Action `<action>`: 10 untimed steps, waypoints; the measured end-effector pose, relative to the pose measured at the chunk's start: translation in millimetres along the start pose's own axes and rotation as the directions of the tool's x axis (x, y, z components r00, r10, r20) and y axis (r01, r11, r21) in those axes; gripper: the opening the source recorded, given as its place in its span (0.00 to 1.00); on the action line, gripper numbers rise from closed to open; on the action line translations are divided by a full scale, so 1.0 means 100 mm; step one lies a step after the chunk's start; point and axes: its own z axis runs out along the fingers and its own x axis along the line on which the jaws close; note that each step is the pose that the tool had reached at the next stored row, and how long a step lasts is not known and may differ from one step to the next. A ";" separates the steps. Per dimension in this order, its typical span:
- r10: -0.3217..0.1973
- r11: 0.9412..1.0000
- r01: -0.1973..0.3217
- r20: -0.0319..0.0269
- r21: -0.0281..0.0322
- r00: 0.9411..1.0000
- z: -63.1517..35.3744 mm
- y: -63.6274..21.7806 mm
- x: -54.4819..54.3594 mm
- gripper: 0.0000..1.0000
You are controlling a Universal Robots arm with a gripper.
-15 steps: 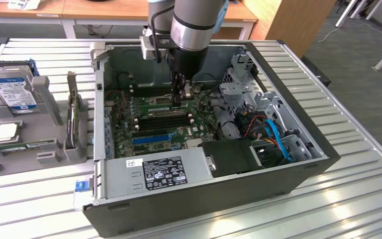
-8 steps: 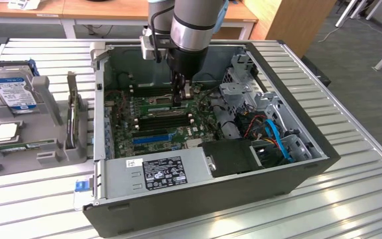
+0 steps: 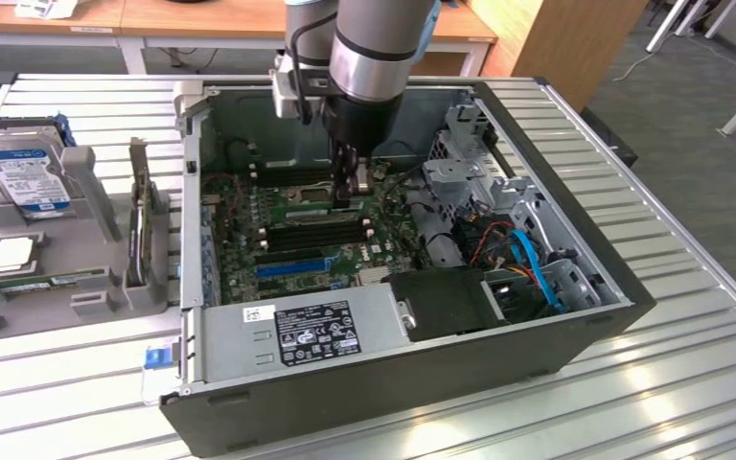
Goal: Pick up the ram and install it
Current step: 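Insert the ram into the slot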
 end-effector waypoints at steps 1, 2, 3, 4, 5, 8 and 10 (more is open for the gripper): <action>0.000 1.000 0.000 0.000 0.000 1.000 -0.001 0.000 0.01 0.12; 0.000 1.000 0.000 0.000 0.000 1.000 -0.001 0.000 0.02 0.12; 0.000 1.000 0.000 0.000 0.000 1.000 -0.001 0.000 0.02 0.12; 0.000 1.000 0.000 0.000 0.000 1.000 -0.001 0.000 0.03 0.12; 0.000 1.000 0.000 0.000 0.000 1.000 -0.001 0.000 0.03 0.12; 0.000 1.000 0.000 0.000 0.000 1.000 -0.001 0.000 0.03 0.12; 0.000 1.000 0.000 0.000 0.000 1.000 0.002 0.000 0.03 0.12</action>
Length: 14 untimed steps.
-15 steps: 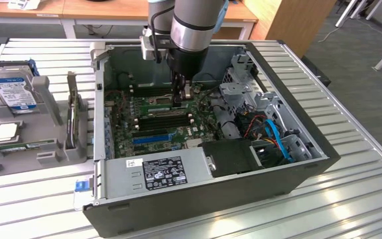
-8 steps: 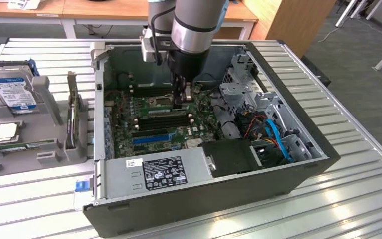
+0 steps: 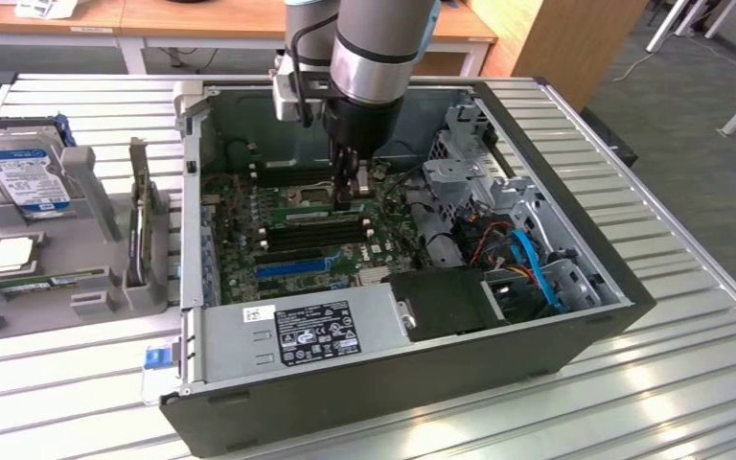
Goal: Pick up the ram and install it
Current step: 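Insert the ram into the slot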
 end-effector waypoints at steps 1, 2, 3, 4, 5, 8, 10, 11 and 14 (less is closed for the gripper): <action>0.000 1.000 0.000 0.000 0.000 1.000 0.006 0.000 0.00 0.12; 0.000 1.000 0.000 0.000 0.000 1.000 0.014 -0.001 0.00 0.12; 0.000 1.000 0.000 0.000 0.000 1.000 0.022 -0.001 0.00 0.12; 0.000 1.000 0.000 0.000 0.000 1.000 0.032 -0.002 0.00 0.12; 0.000 1.000 0.000 0.000 0.000 1.000 0.042 -0.002 0.00 0.12; 0.000 1.000 0.000 0.000 0.000 1.000 0.069 -0.003 0.01 0.12; 0.000 1.000 0.000 0.000 0.000 1.000 0.088 -0.004 0.01 0.12; 0.000 1.000 0.000 0.000 0.000 1.000 0.098 -0.004 0.01 0.12; 0.000 1.000 0.000 0.000 0.000 1.000 0.129 -0.006 0.01 0.12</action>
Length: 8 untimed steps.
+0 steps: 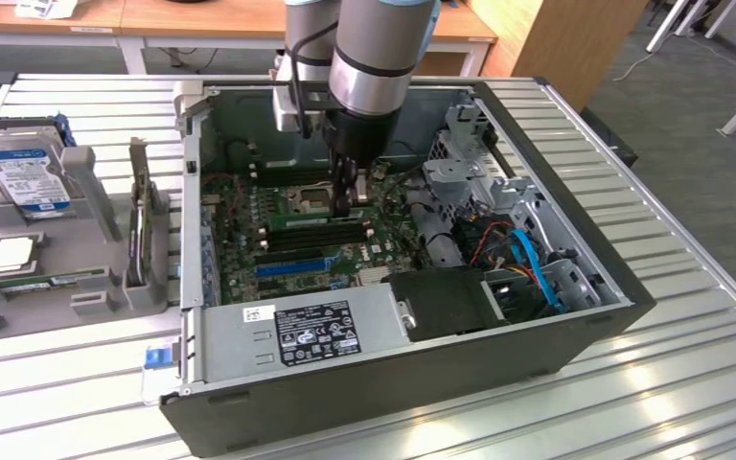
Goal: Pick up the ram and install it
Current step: 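Insert the ram into the slot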
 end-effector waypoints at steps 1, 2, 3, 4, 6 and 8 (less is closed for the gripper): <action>0.000 1.000 0.000 0.000 0.000 1.000 0.010 0.000 0.00 0.12; 0.000 1.000 0.000 0.000 0.000 1.000 0.020 -0.001 0.00 0.12; 0.000 1.000 0.000 0.000 0.000 1.000 0.029 -0.001 0.00 0.12; 0.000 1.000 0.000 0.000 0.000 1.000 0.038 -0.002 0.00 0.12; 0.001 1.000 -0.001 0.000 0.000 1.000 0.054 -0.003 0.00 0.12; 0.003 1.000 -0.003 0.000 0.000 1.000 0.070 -0.003 0.00 0.12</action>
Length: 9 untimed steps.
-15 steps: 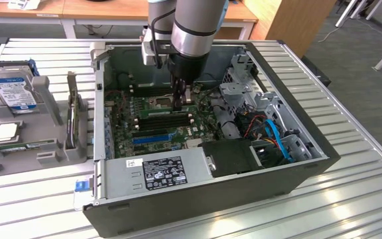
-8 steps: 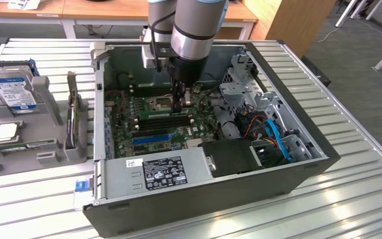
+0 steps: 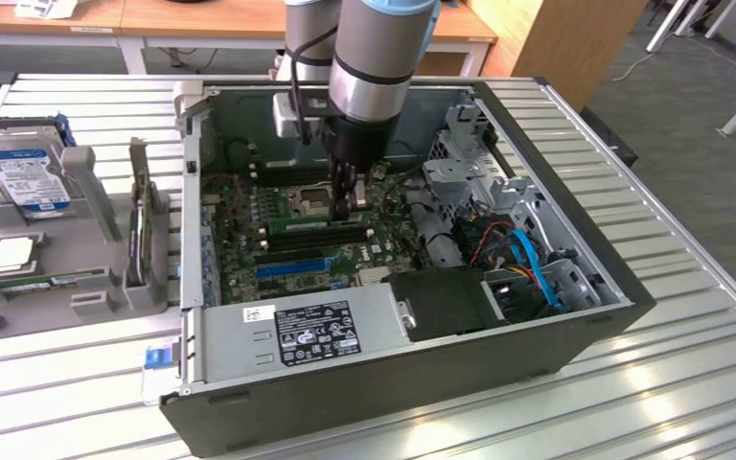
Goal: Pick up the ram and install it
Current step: 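Insert the ram into the slot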
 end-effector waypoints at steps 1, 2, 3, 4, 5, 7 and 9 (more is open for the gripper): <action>0.001 1.000 -0.001 0.000 0.000 1.000 0.006 0.000 0.00 0.12; 0.002 1.000 -0.002 0.000 0.000 1.000 0.011 -0.001 0.00 0.12; 0.003 1.000 -0.003 0.000 0.000 1.000 0.017 -0.001 0.00 0.12; 0.004 1.000 -0.004 0.000 0.000 1.000 0.022 -0.001 0.00 0.12; 0.005 1.000 -0.005 0.000 0.000 1.000 0.027 -0.001 0.00 0.12; 0.006 1.000 -0.006 0.000 0.000 1.000 0.036 -0.001 0.00 0.12; 0.007 1.000 -0.007 0.000 0.000 1.000 0.044 -0.002 0.00 0.12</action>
